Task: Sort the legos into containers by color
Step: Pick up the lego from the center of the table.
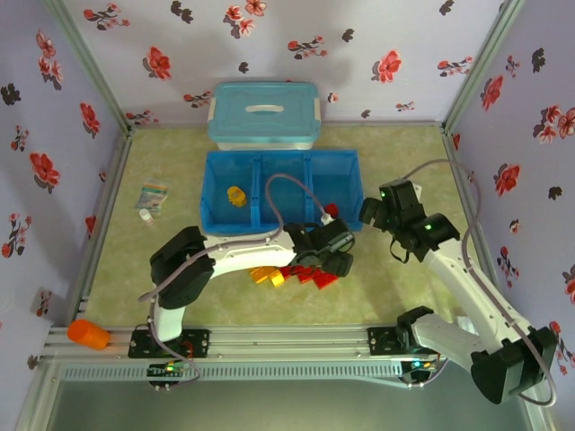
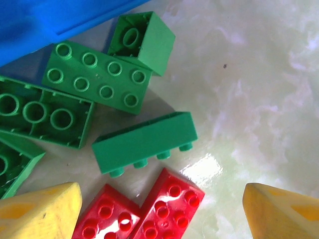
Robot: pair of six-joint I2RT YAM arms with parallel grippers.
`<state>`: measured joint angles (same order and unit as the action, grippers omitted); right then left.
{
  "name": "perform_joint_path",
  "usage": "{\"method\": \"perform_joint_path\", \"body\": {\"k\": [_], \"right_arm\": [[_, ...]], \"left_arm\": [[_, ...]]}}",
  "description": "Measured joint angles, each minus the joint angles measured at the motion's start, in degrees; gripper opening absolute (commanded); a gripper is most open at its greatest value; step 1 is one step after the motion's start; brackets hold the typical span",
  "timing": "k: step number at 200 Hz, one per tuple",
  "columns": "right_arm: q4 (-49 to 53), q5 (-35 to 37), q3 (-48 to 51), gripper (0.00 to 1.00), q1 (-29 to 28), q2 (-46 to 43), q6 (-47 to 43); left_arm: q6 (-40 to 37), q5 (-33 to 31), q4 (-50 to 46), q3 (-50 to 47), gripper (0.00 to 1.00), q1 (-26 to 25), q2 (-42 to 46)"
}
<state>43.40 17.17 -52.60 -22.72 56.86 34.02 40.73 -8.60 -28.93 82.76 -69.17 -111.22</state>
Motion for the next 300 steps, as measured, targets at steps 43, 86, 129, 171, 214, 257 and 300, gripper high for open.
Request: {"method": "perform_joint_path", "body": {"k": [43, 86, 129, 171, 214, 257, 300], "right_arm": [[0.9, 0.0, 3.0, 0.99, 1.9, -3.0, 0.7], [0.5, -0.6, 5.4, 0.99, 1.9, -4.2, 1.2], [0.1, -0.7, 7.0, 0.99, 2.1, -5.3, 1.2], [-0.2, -0.7, 8.2, 0.99, 2.1, -6.7, 2.0], [-0.2, -0.7, 8.9, 0.99, 2.2, -7.5, 2.2], [-0.3, -0.7, 9.5, 0.99, 2.5, -8.4, 2.3], [-0.3, -0.9, 9.6, 0.99, 2.5, -9.0, 2.6]], "left_arm": [[2.2, -2.2, -4.0, 4.9, 0.85, -0.1, -4.3], [3.7, -3.4, -5.9, 6.2, 0.85, -0.1, -7.4], [4.4, -3.9, -6.7, 7.8, 0.85, -0.1, -9.6], [4.5, -3.9, -7.0, 10.1, 0.84, -0.1, -10.6], [4.9, -3.9, -7.0, 10.6, 0.81, -0.1, -12.2], [5.2, -4.1, -7.6, 11.1, 0.67, -0.1, -13.6], [5.1, -4.2, -7.8, 11.3, 0.56, -0.1, -13.6]]}}
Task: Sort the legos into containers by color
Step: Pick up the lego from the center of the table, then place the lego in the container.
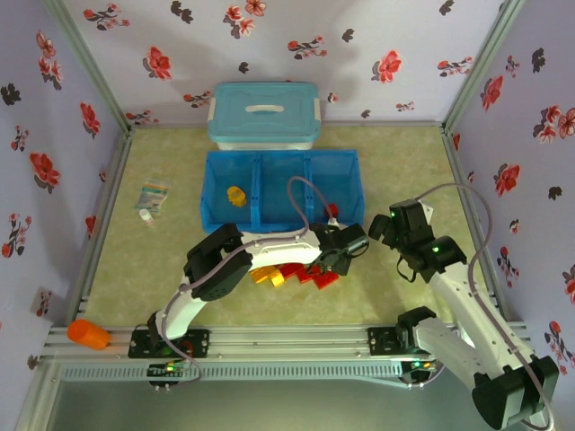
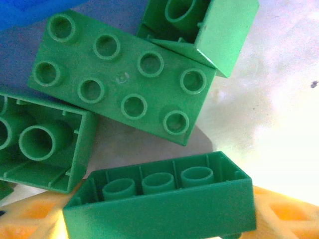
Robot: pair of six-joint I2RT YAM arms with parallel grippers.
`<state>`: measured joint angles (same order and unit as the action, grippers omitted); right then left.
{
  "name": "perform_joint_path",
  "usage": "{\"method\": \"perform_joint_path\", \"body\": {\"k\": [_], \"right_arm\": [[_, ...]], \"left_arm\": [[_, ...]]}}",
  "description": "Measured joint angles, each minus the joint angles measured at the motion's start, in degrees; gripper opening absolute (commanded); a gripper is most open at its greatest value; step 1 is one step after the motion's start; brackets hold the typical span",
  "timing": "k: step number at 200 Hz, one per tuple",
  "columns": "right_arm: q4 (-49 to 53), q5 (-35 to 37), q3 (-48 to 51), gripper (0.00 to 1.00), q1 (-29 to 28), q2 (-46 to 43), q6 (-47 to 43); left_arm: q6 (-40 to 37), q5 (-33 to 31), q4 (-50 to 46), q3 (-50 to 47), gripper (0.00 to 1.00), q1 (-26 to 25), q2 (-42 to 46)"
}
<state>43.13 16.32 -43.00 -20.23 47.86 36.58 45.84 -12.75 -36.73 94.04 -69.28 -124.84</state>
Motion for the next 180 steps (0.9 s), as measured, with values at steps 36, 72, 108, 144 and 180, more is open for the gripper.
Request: {"method": "perform_joint_path", "body": {"k": [36, 72, 108, 144, 180], "right_arm": [[-0.1, -0.2, 0.6, 0.99, 0.0, -0.6, 0.1], [-0.2, -0.2, 0.6, 0.99, 0.0, -0.6, 0.1], [-0.2, -0.2, 0.6, 0.99, 0.0, -0.6, 0.0], [-0.2, -0.9, 0.6, 0.99, 0.0, -0.6, 0.0], [-0.2, -3.3, 0.6, 0.99, 0.0, -0.6, 0.0]], "left_arm": [[0.0, -0.7, -0.3, -0.1, 0.55, -0.2, 0.1], [-0.5, -0.8, -0.9, -2.9, 0.54, -0.4, 4.0], [-3.0, -1.8, -2.2, -4.2, 0.54, 0.1, 12.4], [-5.7, -2.3, -1.9, -7.5, 0.52, 5.1, 22.7], [-8.4, -1.8, -1.1, -7.8, 0.51, 14.3, 24.9]]}}
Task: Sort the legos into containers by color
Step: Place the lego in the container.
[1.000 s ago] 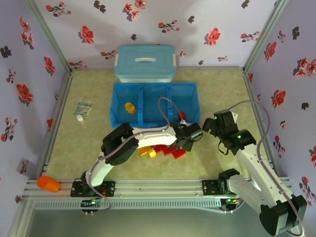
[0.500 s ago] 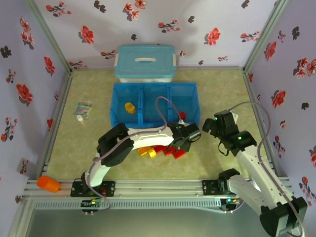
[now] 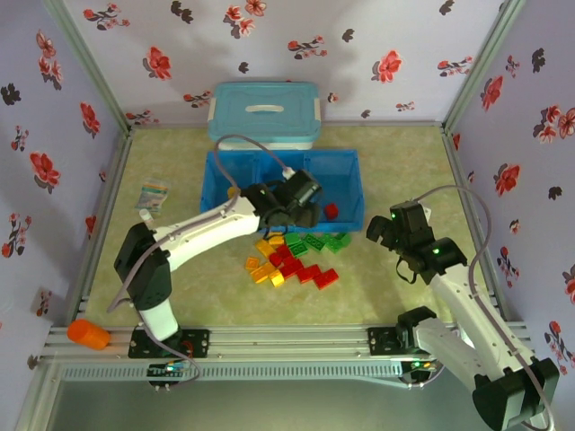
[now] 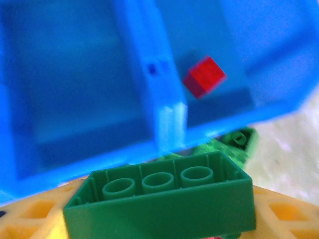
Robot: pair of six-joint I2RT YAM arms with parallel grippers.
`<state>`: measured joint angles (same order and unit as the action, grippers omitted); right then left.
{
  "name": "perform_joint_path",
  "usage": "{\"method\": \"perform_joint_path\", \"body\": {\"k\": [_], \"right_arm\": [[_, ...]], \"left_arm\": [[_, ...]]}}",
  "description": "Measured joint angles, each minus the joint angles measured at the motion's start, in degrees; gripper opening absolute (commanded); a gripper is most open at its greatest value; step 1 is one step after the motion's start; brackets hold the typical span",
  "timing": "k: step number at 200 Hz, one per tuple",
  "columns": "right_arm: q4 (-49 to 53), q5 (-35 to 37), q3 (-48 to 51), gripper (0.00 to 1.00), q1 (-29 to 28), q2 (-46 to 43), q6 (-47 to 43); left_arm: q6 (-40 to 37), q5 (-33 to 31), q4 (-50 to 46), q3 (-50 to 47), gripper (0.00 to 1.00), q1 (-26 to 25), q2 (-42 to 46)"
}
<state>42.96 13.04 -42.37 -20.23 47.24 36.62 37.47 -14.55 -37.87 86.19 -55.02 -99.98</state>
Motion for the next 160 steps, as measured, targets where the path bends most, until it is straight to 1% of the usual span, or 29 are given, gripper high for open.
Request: {"method": "perform_joint_path", "body": {"k": [20, 28, 34, 46, 52, 58, 71, 89, 103, 129, 154, 160], "right_arm": [[0.0, -1.4, 0.0, 0.98, -0.1, 0.2, -0.2], [0.0, -2.1, 0.0, 0.97, -0.3, 0.4, -0.3], [0.0, -2.7, 0.0, 0.97, -0.5, 0.5, -0.4], [-0.1, -4.0, 0.2, 0.97, -1.2, 0.8, -0.6], [-0.4, -4.8, 0.5, 0.97, -1.8, 0.8, -0.6], [-0.8, -5.5, 0.9, 0.97, -2.5, 0.9, -0.7], [-1.6, -6.7, 1.9, 0.97, -4.2, 1.3, -0.7], [-2.4, -7.6, 2.8, 0.97, -6.5, 2.9, -0.6], [-3.1, -8.2, 3.1, 0.96, -8.2, 4.6, -0.5], [-5.5, -9.1, 3.1, 0.82, -10.8, 8.2, 0.0], [-8.1, -10.7, 3.1, 0.70, -12.7, 12.6, -0.1], [-8.7, -11.1, 3.0, 0.65, -13.4, 13.7, -0.2]], "left_arm": [[-1.3, 0.7, 0.3, 0.0, 0.51, 4.1, -0.3], [-1.7, 1.1, 0.6, 0.0, 0.53, 5.4, -0.5], [-2.1, 1.4, 0.9, 0.0, 0.57, 6.3, -0.7], [-3.0, 2.5, 1.3, 0.3, 0.73, 7.9, -1.5], [-3.8, 3.0, 1.4, 0.6, 0.79, 8.7, -2.1], [-4.3, 3.6, 1.4, 1.0, 0.82, 9.3, -2.7], [-5.3, 4.3, 1.4, 2.5, 0.85, 10.5, -4.1], [-6.2, 4.7, 1.4, 3.3, 0.88, 11.1, -4.5], [-6.6, 4.9, 1.6, 3.5, 0.88, 11.0, -4.3], [-6.8, 5.4, 2.4, 1.9, 0.86, 10.7, -2.3], [-6.8, 5.6, 4.3, -4.2, 0.84, 10.4, 4.4], [-6.8, 5.7, 4.6, -5.8, 0.84, 10.3, 6.3]]}}
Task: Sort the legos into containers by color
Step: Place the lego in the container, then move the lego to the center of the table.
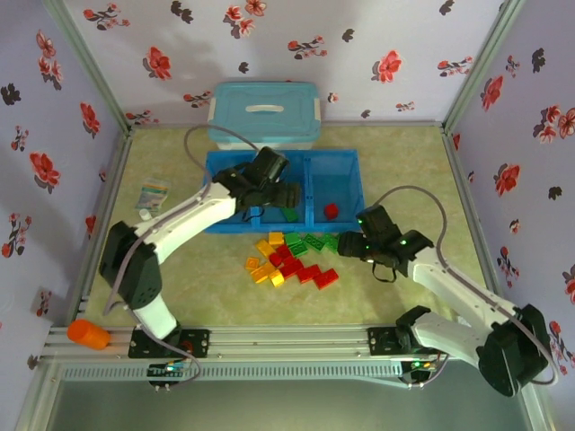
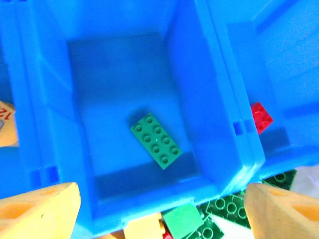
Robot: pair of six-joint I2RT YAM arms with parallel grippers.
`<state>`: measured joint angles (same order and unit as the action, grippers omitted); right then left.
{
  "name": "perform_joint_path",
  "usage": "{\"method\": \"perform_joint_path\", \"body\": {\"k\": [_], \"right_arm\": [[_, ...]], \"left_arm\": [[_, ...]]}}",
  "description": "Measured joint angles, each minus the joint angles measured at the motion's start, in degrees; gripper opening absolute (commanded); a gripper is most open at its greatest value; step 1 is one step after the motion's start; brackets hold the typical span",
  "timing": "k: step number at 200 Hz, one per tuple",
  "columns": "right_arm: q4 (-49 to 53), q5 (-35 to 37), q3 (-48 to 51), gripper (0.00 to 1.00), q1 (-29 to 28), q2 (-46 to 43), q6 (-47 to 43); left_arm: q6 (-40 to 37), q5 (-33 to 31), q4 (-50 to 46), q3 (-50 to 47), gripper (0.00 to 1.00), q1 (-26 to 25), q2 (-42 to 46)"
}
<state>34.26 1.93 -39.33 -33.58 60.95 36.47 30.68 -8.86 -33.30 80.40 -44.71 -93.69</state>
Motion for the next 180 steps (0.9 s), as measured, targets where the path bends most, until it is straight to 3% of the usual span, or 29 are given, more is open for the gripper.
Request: {"method": "perform_joint_path", "body": {"k": [18, 43, 99, 180], "right_arm": [[-1.4, -0.7, -0.8, 0.51, -2.0, 3.8, 0.1], [-3.7, -1.3, -3.1, 0.40, -3.4, 9.0, 1.8], [-11.1, -2.7, -8.5, 0.30, -6.2, 20.9, 5.0], [-16.3, -3.5, -12.6, 0.23, -7.7, 31.5, 7.1]], "left_arm": [[0.0, 0.0, 1.0, -3.9, 0.83, -0.3, 4.7], [0.2, 0.0, 3.3, -10.7, 0.81, -0.3, 10.5], [1.6, -0.9, 4.9, -24.4, 0.77, 0.2, 20.7], [2.2, -2.4, 7.5, -32.8, 0.74, 1.3, 30.4]]}}
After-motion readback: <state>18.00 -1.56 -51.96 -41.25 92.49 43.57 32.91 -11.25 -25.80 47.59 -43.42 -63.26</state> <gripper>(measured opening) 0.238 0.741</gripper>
